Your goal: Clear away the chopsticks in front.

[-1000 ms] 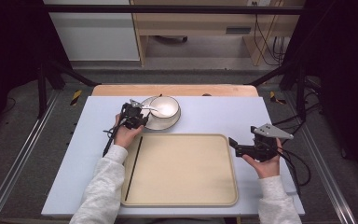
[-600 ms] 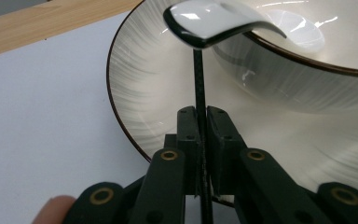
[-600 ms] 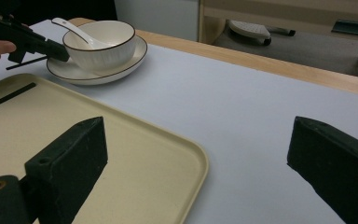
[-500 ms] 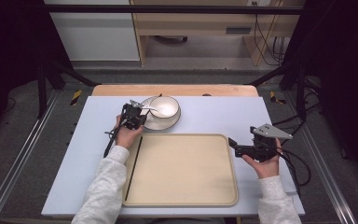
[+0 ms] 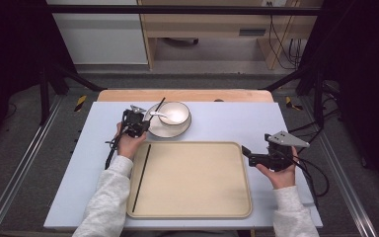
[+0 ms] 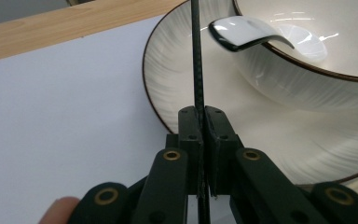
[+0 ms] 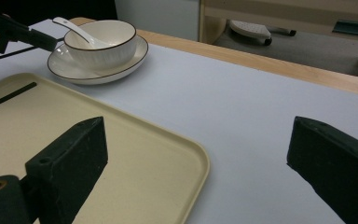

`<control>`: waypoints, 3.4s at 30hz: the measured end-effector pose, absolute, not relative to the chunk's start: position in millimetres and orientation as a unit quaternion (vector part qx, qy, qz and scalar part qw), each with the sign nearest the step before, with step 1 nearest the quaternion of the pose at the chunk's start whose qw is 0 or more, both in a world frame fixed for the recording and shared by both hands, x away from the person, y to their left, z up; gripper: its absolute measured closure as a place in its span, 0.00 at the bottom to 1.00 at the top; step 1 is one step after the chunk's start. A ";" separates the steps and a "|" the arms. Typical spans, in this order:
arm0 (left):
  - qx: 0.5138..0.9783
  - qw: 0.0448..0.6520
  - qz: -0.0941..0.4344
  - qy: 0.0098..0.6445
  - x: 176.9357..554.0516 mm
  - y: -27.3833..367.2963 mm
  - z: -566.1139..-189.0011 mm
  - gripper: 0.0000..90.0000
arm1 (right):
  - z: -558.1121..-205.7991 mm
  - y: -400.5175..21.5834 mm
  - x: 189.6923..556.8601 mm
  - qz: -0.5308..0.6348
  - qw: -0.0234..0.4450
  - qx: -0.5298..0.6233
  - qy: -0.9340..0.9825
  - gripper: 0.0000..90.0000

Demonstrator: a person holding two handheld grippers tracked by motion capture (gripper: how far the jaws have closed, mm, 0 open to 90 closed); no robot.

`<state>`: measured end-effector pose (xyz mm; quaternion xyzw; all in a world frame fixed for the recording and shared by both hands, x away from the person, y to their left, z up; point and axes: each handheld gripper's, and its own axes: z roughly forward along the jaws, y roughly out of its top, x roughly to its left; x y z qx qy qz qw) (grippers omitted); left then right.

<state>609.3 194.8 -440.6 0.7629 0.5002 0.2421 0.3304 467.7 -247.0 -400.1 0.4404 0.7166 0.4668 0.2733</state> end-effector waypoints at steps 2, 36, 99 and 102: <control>0.757 0.338 0.239 0.506 604.9 200.8 -438.2 0.96 | -400.0 -247.3 467.7 0.466 0.274 0.440 0.717 0.06; 0.686 0.354 0.296 0.563 501.7 251.1 -421.1 0.95 | -398.4 -248.5 464.1 0.470 0.276 0.439 0.714 0.05; 0.666 0.372 0.242 0.600 394.1 165.1 -485.5 0.95 | -397.3 -249.5 459.5 0.472 0.277 0.441 0.712 0.05; 0.665 0.369 0.245 0.601 394.6 165.2 -485.4 0.95 | -397.4 -249.5 459.8 0.472 0.276 0.441 0.711 0.05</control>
